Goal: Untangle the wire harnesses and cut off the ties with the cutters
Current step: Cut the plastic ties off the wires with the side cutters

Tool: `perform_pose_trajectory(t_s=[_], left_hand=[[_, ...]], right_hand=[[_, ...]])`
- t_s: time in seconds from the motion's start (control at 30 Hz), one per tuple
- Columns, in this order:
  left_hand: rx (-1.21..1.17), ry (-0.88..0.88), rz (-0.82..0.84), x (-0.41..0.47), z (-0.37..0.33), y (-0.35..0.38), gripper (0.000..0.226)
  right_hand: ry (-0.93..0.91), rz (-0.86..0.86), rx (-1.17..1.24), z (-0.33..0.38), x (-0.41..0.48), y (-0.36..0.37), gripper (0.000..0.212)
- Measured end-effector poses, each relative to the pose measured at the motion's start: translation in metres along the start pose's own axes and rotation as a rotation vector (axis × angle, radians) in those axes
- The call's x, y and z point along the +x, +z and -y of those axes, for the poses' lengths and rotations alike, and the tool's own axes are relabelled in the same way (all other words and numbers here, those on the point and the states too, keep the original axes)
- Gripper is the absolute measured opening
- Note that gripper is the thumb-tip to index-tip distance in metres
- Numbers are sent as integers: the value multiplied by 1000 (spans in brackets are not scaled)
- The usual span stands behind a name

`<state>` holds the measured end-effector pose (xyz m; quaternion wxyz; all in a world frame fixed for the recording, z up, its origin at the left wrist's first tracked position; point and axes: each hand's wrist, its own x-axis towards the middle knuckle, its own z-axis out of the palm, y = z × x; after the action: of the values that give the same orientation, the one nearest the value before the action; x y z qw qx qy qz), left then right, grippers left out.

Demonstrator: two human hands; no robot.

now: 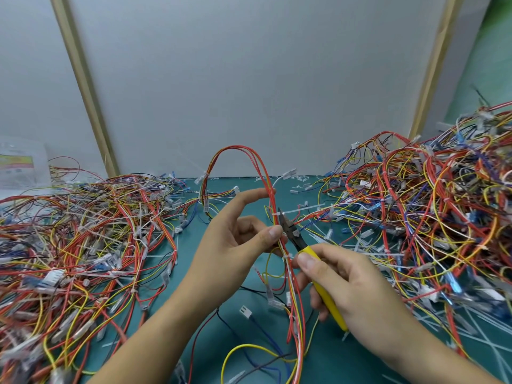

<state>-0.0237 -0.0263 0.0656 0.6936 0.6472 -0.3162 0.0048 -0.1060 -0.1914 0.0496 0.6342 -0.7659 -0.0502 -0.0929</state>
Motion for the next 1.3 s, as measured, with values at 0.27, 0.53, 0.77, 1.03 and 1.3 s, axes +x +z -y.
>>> perform_pose_trajectory(t_s=[0.27,0.53,0.77,1.03,1.3], left_hand=[[19,0,0,-1,-1,0,43],[-12,-9,4,-1,-2,0,43],[-18,-8,9,-1,-1,-1,43],[-29,2,25,-1,2,-1,42],[-43,12,22,0,2,-1,42]], right_hand=[[-4,5,16,1,0,0,32],[-13,11,10,2,0,-1,34],[-9,12,16,3,0,0,37],[-14,4,6,3,0,0,34],[-17,14,0,1,-1,-1,29]])
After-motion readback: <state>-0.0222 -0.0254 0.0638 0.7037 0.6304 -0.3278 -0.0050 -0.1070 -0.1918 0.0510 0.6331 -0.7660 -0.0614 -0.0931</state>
